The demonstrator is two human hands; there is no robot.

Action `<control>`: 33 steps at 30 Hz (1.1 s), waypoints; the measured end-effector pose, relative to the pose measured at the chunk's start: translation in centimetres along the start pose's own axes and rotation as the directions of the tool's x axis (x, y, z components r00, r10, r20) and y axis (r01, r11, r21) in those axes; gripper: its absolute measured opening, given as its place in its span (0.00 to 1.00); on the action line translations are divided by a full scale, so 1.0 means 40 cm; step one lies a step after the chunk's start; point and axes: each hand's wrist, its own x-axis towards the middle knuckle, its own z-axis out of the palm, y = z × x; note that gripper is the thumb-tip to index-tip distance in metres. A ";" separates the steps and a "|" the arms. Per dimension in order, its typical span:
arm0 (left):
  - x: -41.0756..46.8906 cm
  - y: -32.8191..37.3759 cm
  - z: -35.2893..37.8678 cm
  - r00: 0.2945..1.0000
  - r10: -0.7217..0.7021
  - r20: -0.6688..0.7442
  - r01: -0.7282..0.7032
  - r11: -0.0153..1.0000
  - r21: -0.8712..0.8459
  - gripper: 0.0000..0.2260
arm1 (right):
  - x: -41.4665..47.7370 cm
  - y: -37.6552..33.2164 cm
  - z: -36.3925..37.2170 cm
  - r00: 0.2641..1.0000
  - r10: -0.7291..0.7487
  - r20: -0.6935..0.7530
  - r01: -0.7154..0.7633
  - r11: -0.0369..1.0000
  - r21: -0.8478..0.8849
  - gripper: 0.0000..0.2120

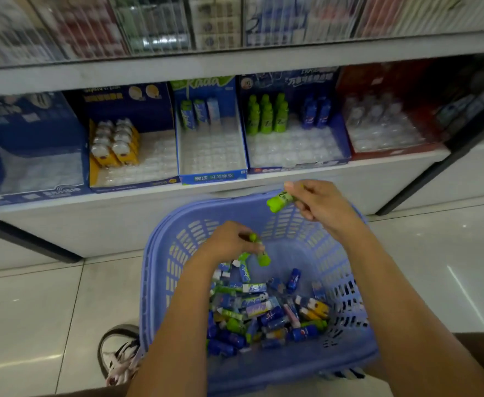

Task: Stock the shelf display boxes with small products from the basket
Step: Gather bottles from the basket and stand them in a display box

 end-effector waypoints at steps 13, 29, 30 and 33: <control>-0.071 0.187 -0.111 0.876 0.248 -0.413 -0.367 0.899 -0.239 0.08 | 0.239 -0.227 0.000 0.893 -0.450 0.013 0.334 0.642 -0.690 0.19; -0.048 0.158 -0.134 0.849 0.110 -0.517 -0.434 0.703 -0.563 0.09 | 0.340 -0.208 0.061 0.894 -0.424 0.146 0.355 0.471 -0.808 0.18; -0.047 0.159 -0.134 0.856 0.105 -0.507 -0.428 0.694 -0.579 0.09 | 0.336 -0.207 0.062 0.895 -0.424 0.140 0.352 0.478 -0.805 0.18; -0.045 0.162 -0.130 0.879 0.107 -0.464 -0.399 0.698 -0.595 0.11 | 0.334 -0.212 0.060 0.908 -0.388 0.160 0.351 0.494 -0.796 0.19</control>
